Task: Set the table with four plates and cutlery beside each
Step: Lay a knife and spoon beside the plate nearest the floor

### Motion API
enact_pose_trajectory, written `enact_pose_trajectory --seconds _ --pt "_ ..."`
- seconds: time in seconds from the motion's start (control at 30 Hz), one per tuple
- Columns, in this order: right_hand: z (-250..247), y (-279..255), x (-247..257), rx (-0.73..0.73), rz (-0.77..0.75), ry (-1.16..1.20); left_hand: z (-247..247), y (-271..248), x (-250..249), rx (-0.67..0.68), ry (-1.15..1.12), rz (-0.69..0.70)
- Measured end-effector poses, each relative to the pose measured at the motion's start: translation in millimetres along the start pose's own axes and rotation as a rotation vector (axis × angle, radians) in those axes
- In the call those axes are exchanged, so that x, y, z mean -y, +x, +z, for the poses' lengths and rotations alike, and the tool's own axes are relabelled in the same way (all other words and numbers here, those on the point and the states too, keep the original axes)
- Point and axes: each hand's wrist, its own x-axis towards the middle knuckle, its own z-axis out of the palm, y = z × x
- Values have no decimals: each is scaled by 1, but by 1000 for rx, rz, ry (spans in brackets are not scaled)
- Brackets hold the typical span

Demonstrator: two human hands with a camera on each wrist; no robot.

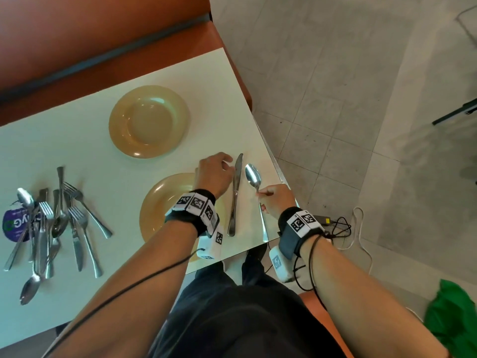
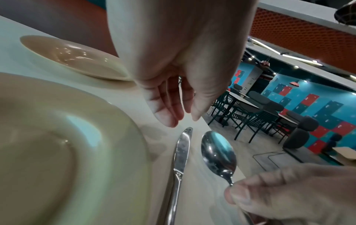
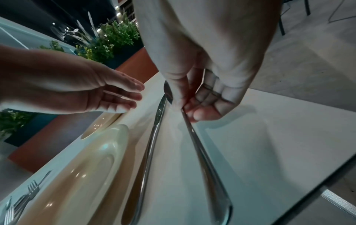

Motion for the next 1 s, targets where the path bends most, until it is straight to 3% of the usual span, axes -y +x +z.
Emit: enact_pose_trajectory --seconds 0.23,0.4,1.0 --pt "-3 -1 -12 -18 33 10 29 28 -8 155 242 57" --pt "4 3 -15 -22 12 11 35 38 -6 178 341 91" --pt "16 26 22 27 14 -152 11 47 21 141 257 -98"
